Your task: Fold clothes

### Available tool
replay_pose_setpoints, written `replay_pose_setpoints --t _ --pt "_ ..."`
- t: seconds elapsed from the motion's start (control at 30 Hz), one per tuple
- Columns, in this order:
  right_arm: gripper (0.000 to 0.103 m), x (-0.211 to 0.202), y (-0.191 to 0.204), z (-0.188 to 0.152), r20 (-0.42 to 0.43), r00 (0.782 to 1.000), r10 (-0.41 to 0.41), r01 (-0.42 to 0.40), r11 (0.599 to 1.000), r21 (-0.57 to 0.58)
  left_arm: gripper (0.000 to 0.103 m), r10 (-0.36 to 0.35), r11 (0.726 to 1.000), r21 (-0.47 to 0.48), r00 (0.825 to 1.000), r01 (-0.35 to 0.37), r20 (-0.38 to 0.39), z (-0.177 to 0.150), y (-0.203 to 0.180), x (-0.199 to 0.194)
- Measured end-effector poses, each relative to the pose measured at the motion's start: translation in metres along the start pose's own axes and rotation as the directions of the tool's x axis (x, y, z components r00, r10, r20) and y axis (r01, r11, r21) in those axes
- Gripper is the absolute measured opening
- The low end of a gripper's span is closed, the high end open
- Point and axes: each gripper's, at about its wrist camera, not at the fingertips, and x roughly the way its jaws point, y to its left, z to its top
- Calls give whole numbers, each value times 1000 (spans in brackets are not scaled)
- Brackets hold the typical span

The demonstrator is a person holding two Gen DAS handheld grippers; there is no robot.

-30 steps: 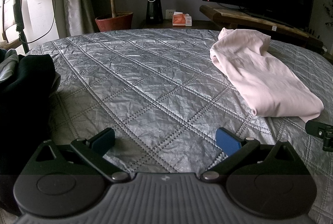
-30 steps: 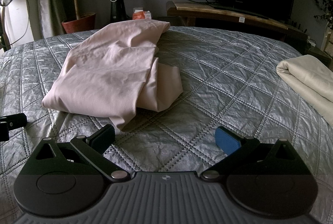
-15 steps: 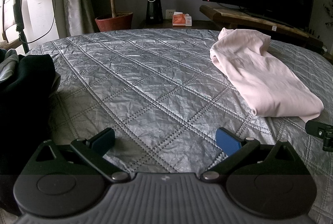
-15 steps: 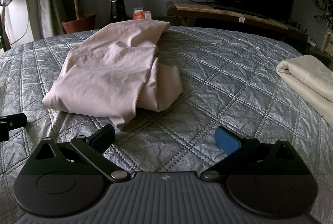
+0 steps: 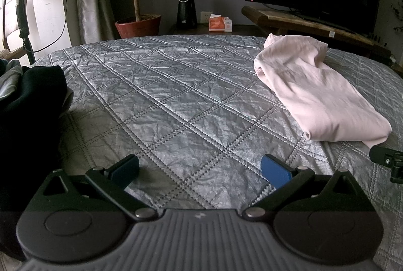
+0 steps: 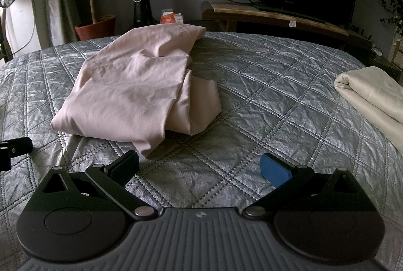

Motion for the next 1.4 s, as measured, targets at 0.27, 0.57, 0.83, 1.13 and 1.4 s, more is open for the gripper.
replay_pose_setpoints --t 0.27,0.57,0.83,1.13,1.4 --pt "103 0 0 0 0 1000 0 0 1000 0 103 0 1000 0 1000 0 0 0 0 0" --pt "103 0 0 0 0 1000 0 0 1000 0 103 0 1000 0 1000 0 0 0 0 0" --pt "103 0 0 0 0 1000 0 0 1000 0 103 0 1000 0 1000 0 1 0 0 0" --pt "103 0 0 0 0 1000 0 0 1000 0 103 0 1000 1 1000 0 1 0 0 0" --pt "103 0 0 0 0 1000 0 0 1000 0 103 0 1000 1 1000 0 1 0 0 0"
